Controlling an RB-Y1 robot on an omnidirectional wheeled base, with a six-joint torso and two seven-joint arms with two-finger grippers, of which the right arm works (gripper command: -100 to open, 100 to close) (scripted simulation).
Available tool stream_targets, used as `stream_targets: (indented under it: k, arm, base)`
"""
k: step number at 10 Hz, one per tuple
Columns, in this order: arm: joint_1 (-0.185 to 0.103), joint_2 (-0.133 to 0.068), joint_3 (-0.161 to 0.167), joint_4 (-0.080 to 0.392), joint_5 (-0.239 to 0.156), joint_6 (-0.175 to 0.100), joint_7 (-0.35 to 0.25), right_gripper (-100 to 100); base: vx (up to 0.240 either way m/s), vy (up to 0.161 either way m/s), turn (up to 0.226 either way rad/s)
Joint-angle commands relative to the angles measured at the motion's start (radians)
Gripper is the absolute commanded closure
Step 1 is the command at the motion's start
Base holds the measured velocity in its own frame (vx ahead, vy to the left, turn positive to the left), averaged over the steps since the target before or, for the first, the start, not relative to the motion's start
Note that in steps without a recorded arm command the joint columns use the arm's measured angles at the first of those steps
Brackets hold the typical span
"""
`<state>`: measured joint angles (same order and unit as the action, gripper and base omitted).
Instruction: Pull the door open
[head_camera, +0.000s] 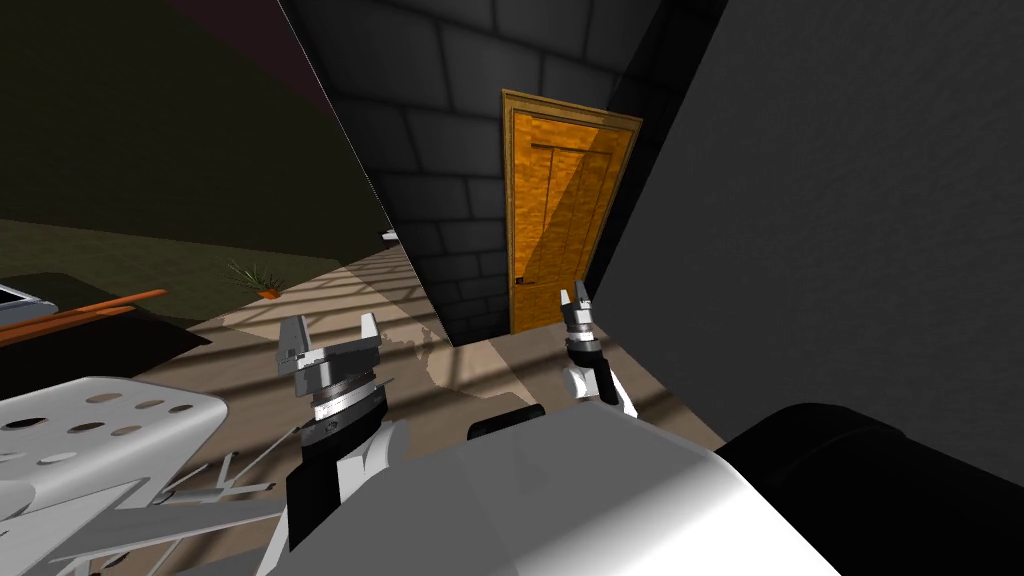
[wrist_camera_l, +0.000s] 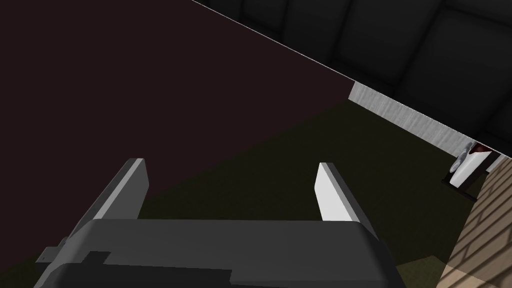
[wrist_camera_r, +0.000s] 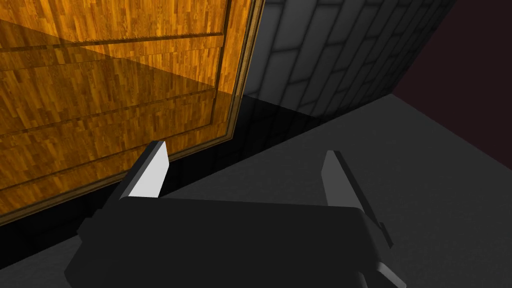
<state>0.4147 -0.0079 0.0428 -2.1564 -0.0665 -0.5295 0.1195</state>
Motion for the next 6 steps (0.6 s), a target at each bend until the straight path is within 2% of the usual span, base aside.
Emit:
stream_targets:
  k: [1, 4, 5, 6]
  arm:
    - [-0.015, -0.008, 0.001, 0.050, -0.005, -0.011, -0.003, -100]
    - [-0.054, -0.027, -0.004, 0.148, -0.020, -0.031, -0.012, -100]
    - [-0.054, -0.027, -0.004, 0.162, -0.020, -0.031, -0.012, -100]
    - [-0.067, -0.033, -0.005, 0.197, -0.025, -0.039, -0.015, -100]
  base:
    - [0.093, -0.021, 0.052]
    - [0.096, -0.020, 0.059]
    - [0.061, -0.029, 0.024]
    - [0.055, -0.023, 0.039]
